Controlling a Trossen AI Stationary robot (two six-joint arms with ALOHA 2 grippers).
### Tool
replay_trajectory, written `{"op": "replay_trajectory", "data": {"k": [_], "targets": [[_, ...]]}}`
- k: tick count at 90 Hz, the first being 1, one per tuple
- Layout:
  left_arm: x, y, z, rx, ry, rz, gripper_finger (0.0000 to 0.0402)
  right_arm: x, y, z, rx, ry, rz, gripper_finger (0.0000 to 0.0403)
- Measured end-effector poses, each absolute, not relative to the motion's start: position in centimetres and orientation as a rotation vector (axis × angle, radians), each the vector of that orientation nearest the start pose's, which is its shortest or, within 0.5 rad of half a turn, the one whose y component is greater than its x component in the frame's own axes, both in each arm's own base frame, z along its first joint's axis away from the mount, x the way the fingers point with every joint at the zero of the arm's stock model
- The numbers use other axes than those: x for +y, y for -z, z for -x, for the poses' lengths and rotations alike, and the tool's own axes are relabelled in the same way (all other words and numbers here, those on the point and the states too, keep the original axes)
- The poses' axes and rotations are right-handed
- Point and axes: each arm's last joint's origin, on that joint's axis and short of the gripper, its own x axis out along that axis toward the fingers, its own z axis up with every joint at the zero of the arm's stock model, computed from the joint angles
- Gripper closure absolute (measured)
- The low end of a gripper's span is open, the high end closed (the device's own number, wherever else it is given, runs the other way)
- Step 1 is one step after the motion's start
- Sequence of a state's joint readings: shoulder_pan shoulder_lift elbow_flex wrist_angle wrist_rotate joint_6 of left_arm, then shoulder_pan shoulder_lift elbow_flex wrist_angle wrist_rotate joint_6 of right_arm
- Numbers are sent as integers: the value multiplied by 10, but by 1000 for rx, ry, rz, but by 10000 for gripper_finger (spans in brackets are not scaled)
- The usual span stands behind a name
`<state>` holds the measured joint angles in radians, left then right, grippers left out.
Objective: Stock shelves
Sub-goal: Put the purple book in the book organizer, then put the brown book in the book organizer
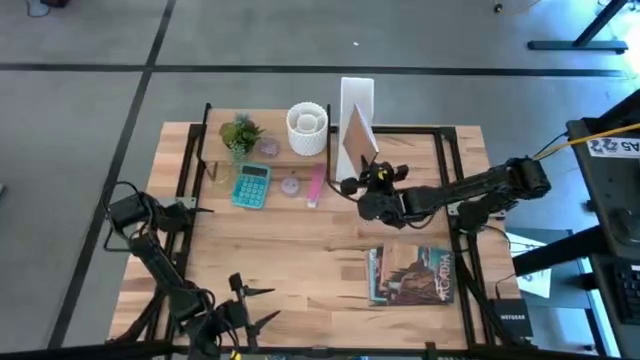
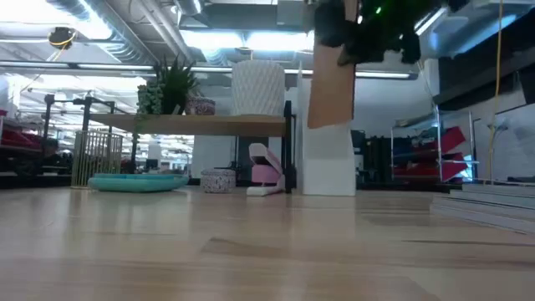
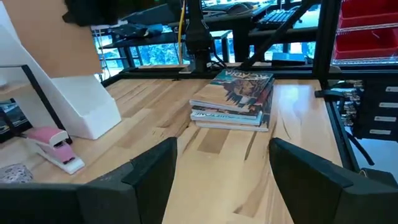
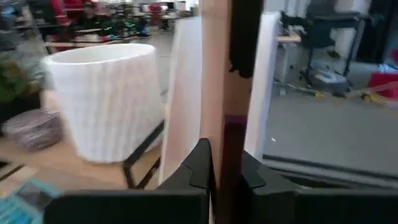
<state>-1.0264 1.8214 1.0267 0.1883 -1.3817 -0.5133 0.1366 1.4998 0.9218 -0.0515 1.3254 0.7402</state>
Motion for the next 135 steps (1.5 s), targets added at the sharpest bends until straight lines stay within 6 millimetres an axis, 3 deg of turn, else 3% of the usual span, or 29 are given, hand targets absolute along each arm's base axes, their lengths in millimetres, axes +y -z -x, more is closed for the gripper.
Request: {"op": "replay_trajectory", "data": {"k": [42,61,73,94,114,135], "targets": [[-291,-184,-215,146,-366,-75,164,-24,-176,-339,79,1278,-279,397],[-290,-184,-216,146,-367,-74,164,-24,-167,-343,122,1243,-288,368],[-289,-184,-217,147,-372,-73,164,-24,-169,-345,135,1215,-280,334],[-289,-184,-217,150,-366,-66,164,-23,-175,-348,164,1134,-261,240],[-290,-184,-217,150,-364,-65,164,-16,-206,-343,186,1005,-202,176],[-290,-184,-217,150,-364,-63,164,5,-249,-327,175,886,-70,159]]}}
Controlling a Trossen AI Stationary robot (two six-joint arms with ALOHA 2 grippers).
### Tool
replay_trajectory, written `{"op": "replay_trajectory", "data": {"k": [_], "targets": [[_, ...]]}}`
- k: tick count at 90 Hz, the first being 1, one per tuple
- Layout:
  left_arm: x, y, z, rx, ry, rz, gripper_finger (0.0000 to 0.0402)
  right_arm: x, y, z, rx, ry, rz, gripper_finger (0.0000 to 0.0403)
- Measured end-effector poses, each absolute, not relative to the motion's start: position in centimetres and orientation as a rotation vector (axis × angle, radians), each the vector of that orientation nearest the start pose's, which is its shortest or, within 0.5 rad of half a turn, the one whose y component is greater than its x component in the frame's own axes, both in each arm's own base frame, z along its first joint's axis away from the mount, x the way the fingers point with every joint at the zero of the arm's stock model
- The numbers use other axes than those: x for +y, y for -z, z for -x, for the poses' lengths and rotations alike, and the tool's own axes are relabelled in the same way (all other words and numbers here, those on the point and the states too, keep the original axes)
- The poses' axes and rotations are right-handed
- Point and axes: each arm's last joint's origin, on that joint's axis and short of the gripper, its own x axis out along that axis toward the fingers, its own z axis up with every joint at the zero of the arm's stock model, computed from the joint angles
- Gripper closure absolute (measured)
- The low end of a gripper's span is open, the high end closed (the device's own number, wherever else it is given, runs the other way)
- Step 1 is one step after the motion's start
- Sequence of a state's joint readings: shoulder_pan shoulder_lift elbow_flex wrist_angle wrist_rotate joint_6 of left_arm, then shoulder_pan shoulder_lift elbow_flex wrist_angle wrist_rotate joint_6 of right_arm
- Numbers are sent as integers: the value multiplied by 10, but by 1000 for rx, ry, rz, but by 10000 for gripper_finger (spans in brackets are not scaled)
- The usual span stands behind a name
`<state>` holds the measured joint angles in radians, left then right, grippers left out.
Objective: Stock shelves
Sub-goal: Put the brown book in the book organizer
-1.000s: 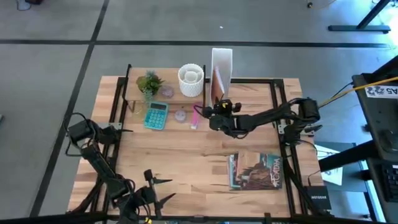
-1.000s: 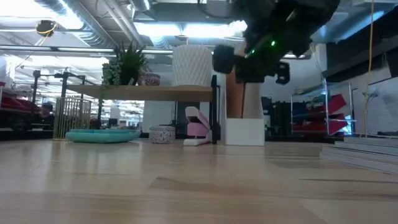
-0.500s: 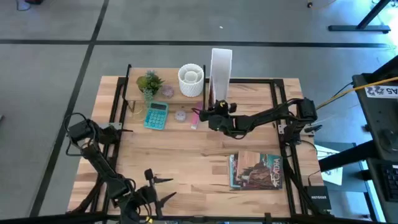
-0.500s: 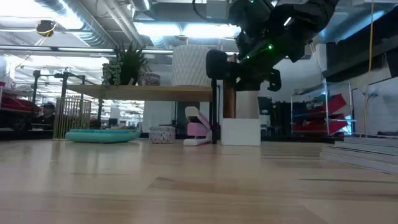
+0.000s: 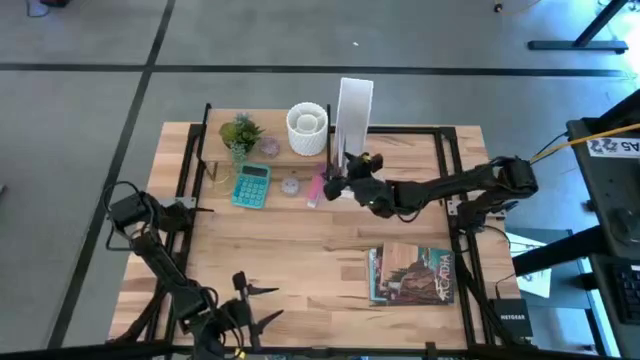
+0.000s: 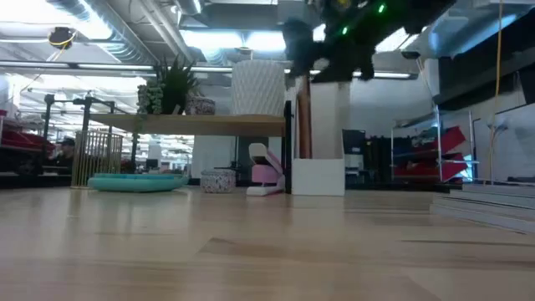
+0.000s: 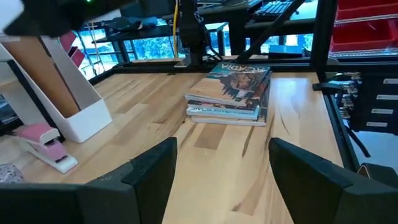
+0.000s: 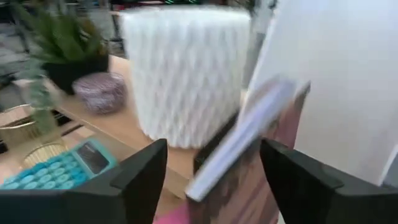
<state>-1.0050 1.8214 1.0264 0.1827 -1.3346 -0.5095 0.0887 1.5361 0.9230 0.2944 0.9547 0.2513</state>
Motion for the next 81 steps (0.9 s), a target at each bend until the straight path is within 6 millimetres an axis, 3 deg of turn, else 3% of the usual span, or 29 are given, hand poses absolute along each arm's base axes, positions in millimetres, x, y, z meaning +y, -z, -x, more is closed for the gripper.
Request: {"op": "replay_trajectory", "data": {"k": [11,20,34,40,61,81], "targets": [[-290,-184,-217,150,-364,-64,164,37,-271,-312,215,710,84,159],[-290,-184,-217,149,-364,-58,164,72,-280,-293,285,451,200,159],[-289,-184,-218,149,-366,-57,164,124,-269,-264,476,-104,165,159],[-288,-183,-219,149,-370,-57,164,149,-256,-251,577,-238,115,159],[-286,-183,-222,155,-375,-55,164,219,-211,-198,819,-287,113,159],[-282,-182,-227,170,-378,-64,164,249,-178,-160,1055,-203,109,159]]}}
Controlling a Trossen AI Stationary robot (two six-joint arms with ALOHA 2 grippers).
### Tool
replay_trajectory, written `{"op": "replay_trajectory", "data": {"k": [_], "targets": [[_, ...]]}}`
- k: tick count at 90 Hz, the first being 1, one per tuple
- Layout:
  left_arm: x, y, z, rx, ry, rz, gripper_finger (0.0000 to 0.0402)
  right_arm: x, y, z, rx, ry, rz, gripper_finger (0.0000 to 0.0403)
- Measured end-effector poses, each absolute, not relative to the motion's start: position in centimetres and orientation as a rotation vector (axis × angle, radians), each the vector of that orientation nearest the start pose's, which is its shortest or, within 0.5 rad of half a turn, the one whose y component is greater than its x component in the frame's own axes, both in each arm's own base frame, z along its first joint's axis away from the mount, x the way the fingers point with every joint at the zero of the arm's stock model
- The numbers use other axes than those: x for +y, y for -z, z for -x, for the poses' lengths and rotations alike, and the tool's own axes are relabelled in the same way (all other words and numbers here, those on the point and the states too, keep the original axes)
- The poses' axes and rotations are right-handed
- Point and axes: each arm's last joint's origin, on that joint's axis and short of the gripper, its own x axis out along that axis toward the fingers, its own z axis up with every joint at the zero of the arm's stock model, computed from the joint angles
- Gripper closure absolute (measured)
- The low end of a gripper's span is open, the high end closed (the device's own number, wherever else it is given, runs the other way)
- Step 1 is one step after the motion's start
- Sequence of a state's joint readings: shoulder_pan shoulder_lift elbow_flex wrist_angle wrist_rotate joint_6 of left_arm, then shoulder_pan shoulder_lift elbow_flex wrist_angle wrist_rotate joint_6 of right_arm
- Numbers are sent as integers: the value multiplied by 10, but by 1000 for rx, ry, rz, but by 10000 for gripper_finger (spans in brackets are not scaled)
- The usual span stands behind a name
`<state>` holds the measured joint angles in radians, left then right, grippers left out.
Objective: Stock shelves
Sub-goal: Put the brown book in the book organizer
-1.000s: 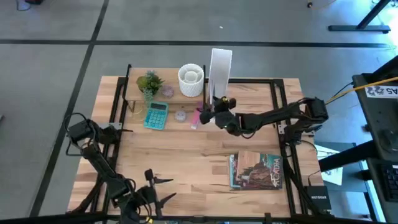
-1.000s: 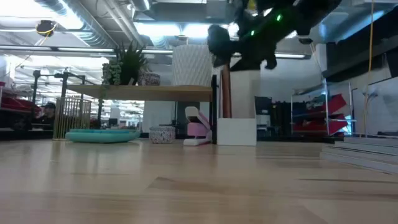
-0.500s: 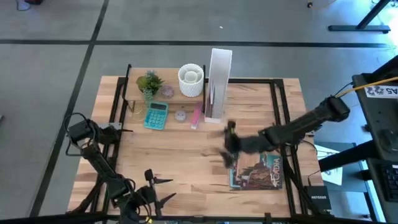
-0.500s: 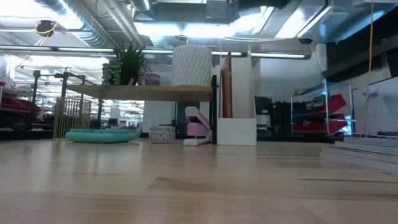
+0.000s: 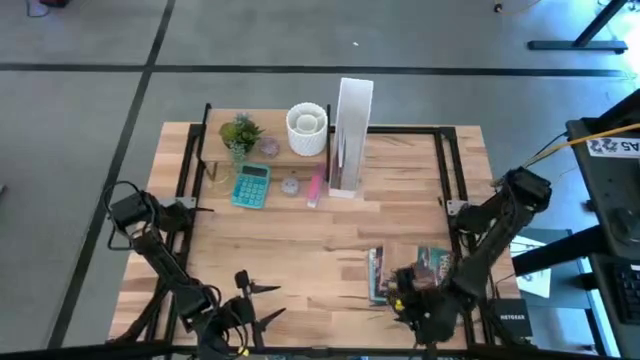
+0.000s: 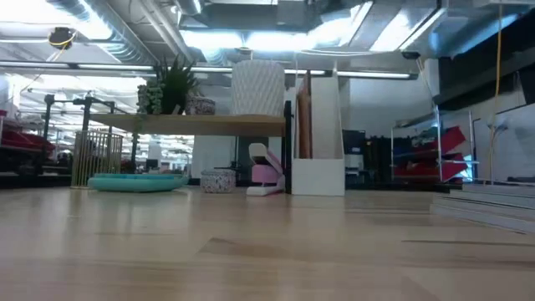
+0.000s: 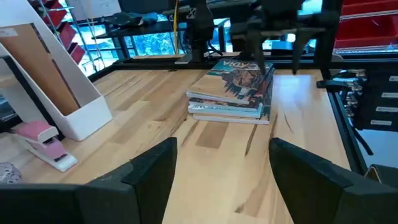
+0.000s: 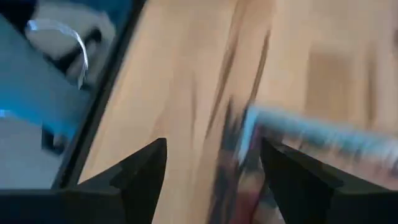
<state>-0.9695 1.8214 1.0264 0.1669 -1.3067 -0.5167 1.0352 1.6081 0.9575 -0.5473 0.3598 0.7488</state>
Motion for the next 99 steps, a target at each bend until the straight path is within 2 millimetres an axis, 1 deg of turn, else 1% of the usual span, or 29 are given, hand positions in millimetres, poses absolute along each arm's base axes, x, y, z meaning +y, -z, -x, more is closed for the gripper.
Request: {"op": "replay_trajectory", "data": {"k": [6,14,21,25,32,41,51,56,64,77,85,92,99], "targets": [[-279,-182,-230,178,-378,-62,164,255,-175,-154,1141,-175,172,159],[-276,-181,-235,190,-376,-56,164,264,-178,-149,1213,-144,275,159],[-273,-181,-240,206,-365,-47,164,267,-180,-145,1279,-95,374,159],[-271,-181,-242,211,-363,-44,164,268,-181,-143,1305,-61,402,159],[-269,-181,-245,220,-359,-38,164,269,-177,-137,1329,9,395,159],[-267,-180,-248,234,-346,-31,164,269,-164,-129,1332,75,347,159],[-267,-180,-249,240,-339,-29,164,271,-150,-128,1306,79,255,159],[-267,-180,-249,241,-337,-28,164,271,-145,-130,1269,75,227,159],[-267,-180,-249,241,-337,-29,164,270,-143,-143,1170,73,195,159],[-267,-180,-249,242,-337,-32,164,266,-147,-170,1063,53,248,159],[-267,-180,-249,241,-337,-31,164,264,-149,-183,1077,13,254,159],[-267,-180,-249,243,-334,-31,164,260,-149,-188,1105,18,230,159],[-267,-180,-249,244,-332,-30,164,256,-148,-191,1115,59,192,159]]}}
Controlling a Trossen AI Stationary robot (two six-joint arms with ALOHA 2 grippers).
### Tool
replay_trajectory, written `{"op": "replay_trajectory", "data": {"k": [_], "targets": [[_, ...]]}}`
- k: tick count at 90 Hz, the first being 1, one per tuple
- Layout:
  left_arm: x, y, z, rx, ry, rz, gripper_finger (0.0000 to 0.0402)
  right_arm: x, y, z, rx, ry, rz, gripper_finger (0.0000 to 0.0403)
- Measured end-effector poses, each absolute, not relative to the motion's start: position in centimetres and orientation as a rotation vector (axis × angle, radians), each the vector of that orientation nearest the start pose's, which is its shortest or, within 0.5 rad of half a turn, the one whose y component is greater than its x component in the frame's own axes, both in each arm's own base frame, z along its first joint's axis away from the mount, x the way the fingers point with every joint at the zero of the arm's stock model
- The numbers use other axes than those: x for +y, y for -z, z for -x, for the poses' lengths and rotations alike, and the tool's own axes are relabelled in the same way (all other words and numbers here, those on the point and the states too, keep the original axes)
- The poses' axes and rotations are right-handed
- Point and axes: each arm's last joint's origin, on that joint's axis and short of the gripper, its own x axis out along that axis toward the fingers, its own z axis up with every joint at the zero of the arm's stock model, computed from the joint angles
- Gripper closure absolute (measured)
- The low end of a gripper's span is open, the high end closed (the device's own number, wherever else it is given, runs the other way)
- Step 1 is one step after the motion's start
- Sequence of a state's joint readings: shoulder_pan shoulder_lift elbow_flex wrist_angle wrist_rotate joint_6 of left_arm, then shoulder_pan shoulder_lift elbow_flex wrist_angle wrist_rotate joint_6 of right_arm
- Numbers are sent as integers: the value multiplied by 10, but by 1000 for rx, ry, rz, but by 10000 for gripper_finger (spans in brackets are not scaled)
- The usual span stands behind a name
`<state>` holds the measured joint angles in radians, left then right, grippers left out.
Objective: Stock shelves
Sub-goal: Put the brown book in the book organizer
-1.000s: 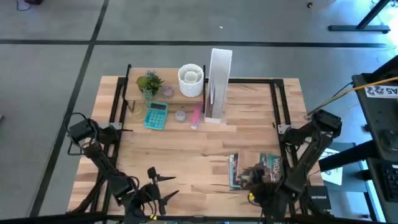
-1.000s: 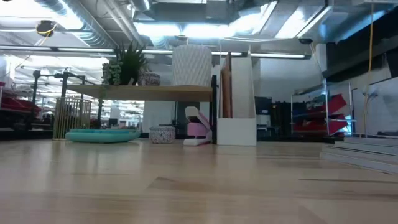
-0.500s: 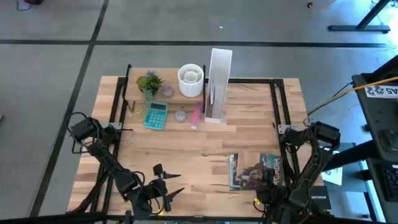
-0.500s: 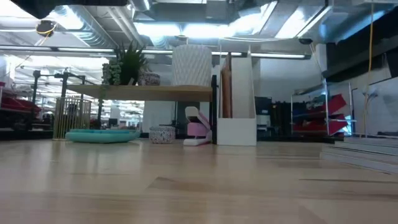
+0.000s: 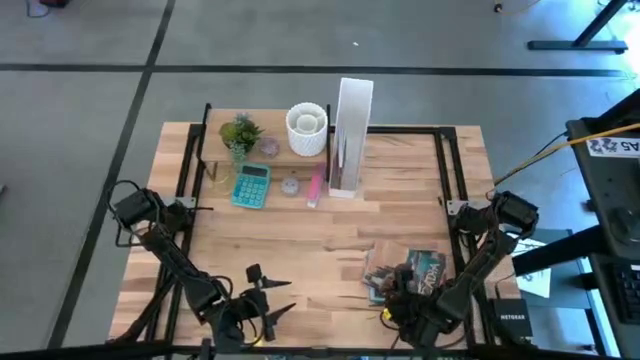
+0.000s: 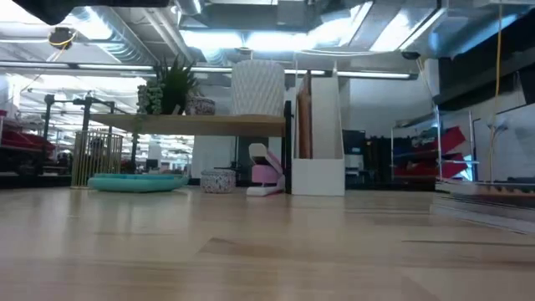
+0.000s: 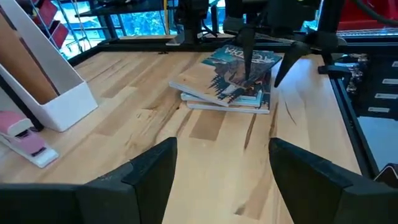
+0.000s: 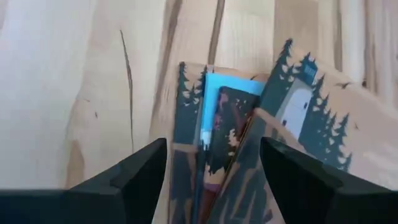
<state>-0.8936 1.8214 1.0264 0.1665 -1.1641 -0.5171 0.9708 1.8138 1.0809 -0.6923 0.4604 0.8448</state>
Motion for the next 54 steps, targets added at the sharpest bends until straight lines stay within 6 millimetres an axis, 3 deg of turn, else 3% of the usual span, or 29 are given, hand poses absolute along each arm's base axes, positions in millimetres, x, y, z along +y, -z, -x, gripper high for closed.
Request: {"op": "replay_trajectory", "data": {"k": [22,36,54], "targets": [[-267,-180,-249,246,-330,-26,164,249,-141,-185,1162,233,130,159],[-267,-180,-249,247,-328,-24,164,250,-132,-185,1172,250,139,163],[-267,-180,-249,246,-328,-22,164,255,-126,-189,1144,239,122,223]]}}
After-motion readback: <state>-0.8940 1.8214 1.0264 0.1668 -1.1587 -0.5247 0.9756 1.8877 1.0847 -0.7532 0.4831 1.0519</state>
